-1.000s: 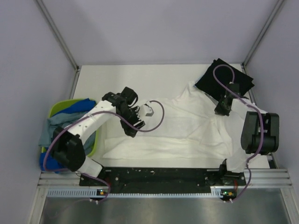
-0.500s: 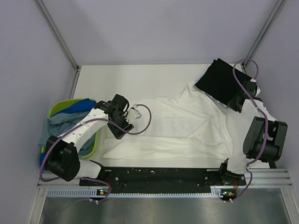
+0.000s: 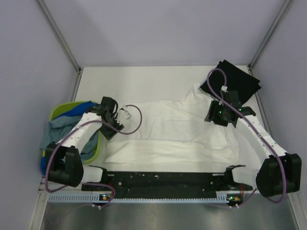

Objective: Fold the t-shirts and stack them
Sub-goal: Fold the flattened tshirt in 1/3 of the way

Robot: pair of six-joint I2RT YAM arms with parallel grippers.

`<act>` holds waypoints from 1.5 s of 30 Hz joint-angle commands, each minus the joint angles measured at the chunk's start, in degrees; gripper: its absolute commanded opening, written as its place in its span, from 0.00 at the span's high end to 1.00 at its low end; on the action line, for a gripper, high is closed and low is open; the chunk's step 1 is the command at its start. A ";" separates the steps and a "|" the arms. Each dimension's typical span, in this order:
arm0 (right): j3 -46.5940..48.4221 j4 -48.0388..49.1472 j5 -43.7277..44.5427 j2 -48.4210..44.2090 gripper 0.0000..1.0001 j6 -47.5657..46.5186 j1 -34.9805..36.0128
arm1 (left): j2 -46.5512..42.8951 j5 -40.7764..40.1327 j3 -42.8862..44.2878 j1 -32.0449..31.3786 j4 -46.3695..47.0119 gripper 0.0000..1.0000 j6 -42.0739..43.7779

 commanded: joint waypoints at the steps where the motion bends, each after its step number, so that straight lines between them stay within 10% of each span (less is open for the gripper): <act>1: -7.24 -6.64 -4.87 -3.52 0.43 2.94 1.20 | -1.38 3.89 -1.98 1.85 0.88 0.42 5.26; 15: -15.00 -2.34 -10.41 0.41 0.50 8.14 3.13 | 4.76 1.80 -5.16 1.94 6.61 0.41 9.22; 21: -13.94 -1.01 -11.12 4.55 0.68 7.70 3.66 | 7.58 1.89 -4.81 2.20 6.52 0.43 8.61; 36: -13.85 -5.67 -7.69 2.62 0.54 9.02 5.94 | 6.44 7.24 -7.18 2.99 8.89 0.59 10.54; 45: -15.61 -1.45 -8.30 4.55 0.62 10.60 6.03 | 6.17 5.93 -8.58 3.78 6.78 0.49 13.79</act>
